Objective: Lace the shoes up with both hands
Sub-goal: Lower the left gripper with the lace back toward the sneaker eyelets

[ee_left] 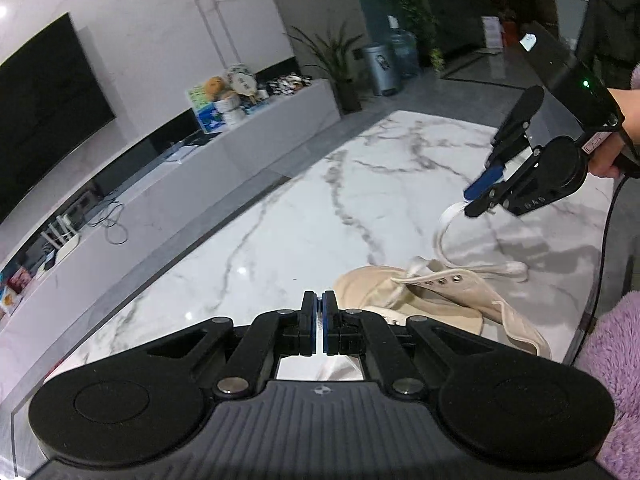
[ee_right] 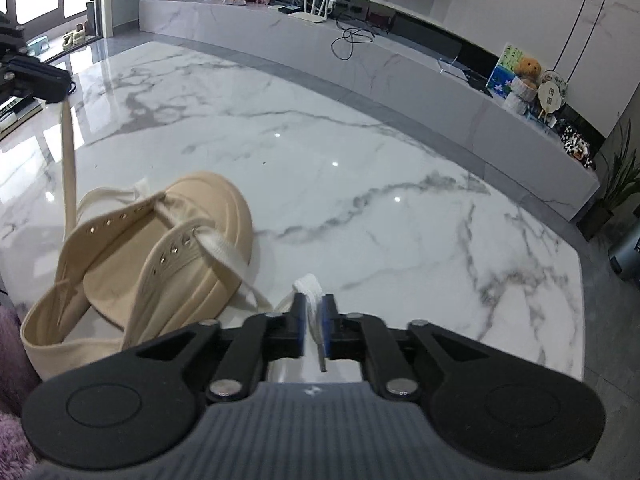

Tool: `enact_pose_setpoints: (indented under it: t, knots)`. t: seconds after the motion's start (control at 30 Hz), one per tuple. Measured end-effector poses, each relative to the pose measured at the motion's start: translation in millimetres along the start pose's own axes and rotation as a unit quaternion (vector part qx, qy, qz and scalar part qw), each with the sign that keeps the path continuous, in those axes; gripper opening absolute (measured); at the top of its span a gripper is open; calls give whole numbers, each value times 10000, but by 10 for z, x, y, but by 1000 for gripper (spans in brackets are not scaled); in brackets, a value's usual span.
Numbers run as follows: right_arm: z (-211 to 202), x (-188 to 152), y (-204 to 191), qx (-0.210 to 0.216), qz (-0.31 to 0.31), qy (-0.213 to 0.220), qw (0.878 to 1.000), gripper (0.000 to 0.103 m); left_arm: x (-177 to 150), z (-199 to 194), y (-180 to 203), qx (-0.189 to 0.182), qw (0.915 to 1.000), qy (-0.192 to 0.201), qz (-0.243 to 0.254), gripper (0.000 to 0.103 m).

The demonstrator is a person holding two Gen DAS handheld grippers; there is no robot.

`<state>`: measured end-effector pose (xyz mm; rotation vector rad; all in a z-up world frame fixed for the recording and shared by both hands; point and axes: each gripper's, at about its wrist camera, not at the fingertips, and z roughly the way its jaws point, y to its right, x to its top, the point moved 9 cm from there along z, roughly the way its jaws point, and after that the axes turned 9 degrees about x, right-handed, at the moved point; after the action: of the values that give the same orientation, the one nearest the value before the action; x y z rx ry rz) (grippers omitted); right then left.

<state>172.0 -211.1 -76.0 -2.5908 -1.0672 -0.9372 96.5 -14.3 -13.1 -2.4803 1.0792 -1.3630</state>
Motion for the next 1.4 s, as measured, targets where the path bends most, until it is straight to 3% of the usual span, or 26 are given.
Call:
enact_pose_setpoints:
  t: [0.03,0.07,0.2,0.57,0.73,1.07,1.1,1.13,1.2,1.33,1.4]
  knots:
    - [7,-10,-16,-9,-31,10,10000,36,5,36,27,-50,10000,-8,21,1]
    - [-6,-14,-21,-18,-60,34,10000,37,11,72,54,-101,9999,-17,42,1]
    - [-56,6,-77,72,-8,202,9998,38,5,180,190,-355,9992,-24,169,1]
    - [-54,176,-460,1088,314,678,9913,42,-1,623,610,-810,9962,-88,304,1]
    - [-4,246,-483,1374,490,695,9869,42,31,746,721,-932,9946,-102,439,1]
    - [-32,252,-635,1659,270,560,9842,41,108,763,782,-1061,9932,-48,481,0]
    - [-12,243,-657,1641,213,518,9849,38,110,764,794,-1080,9929,-59,491,1]
    - [13,235,-674,1622,176,476,9854,27,109,762,803,-1089,9927,-64,509,0]
    - [52,211,-687,1594,146,399,9863,15,104,749,817,-1119,9923,-42,521,1]
    - [81,170,-692,1507,137,423,9876,9,72,687,832,-1092,9926,33,521,3]
    - [83,155,-664,1482,224,438,9877,9,63,664,824,-1058,9932,59,487,13]
